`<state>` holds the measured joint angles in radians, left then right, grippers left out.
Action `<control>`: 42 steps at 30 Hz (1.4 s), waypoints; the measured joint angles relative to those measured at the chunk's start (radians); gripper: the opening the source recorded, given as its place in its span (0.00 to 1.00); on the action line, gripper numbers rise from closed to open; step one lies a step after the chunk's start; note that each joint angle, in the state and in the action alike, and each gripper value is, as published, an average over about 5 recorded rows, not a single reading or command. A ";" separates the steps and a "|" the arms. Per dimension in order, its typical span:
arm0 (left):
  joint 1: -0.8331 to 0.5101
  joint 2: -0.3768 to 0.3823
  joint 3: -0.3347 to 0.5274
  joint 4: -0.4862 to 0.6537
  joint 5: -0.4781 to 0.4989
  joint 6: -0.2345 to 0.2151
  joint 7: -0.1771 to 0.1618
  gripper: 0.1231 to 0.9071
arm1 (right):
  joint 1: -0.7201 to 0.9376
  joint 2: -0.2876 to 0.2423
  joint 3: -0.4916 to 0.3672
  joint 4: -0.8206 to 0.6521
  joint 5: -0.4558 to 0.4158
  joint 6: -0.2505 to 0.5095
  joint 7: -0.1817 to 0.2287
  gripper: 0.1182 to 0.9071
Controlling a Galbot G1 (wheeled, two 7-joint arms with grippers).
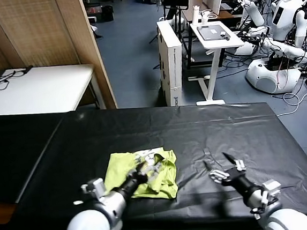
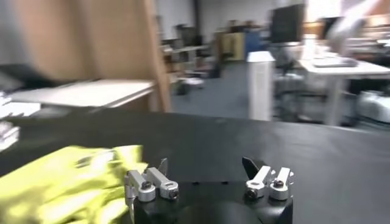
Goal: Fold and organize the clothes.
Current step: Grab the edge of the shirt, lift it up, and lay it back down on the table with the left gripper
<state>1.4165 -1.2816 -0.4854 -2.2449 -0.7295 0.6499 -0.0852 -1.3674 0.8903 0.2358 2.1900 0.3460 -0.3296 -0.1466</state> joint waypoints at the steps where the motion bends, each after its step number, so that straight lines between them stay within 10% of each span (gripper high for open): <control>1: 0.006 0.002 -0.006 0.000 0.015 -0.002 0.002 1.00 | 0.024 -0.003 -0.033 -0.005 -0.024 -0.012 -0.010 1.00; 23: 0.070 0.012 -0.076 0.028 0.133 -0.020 0.005 1.00 | 0.643 0.062 -0.545 -0.144 -0.203 -0.372 -0.063 1.00; 42: 0.070 0.010 -0.062 0.042 0.171 -0.029 0.012 1.00 | 0.623 0.000 -0.529 -0.111 -0.302 -0.407 -0.138 1.00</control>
<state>1.4862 -1.2718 -0.5473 -2.2030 -0.5584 0.6209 -0.0729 -0.7449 0.8901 -0.2935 2.0791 0.0441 -0.7364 -0.2849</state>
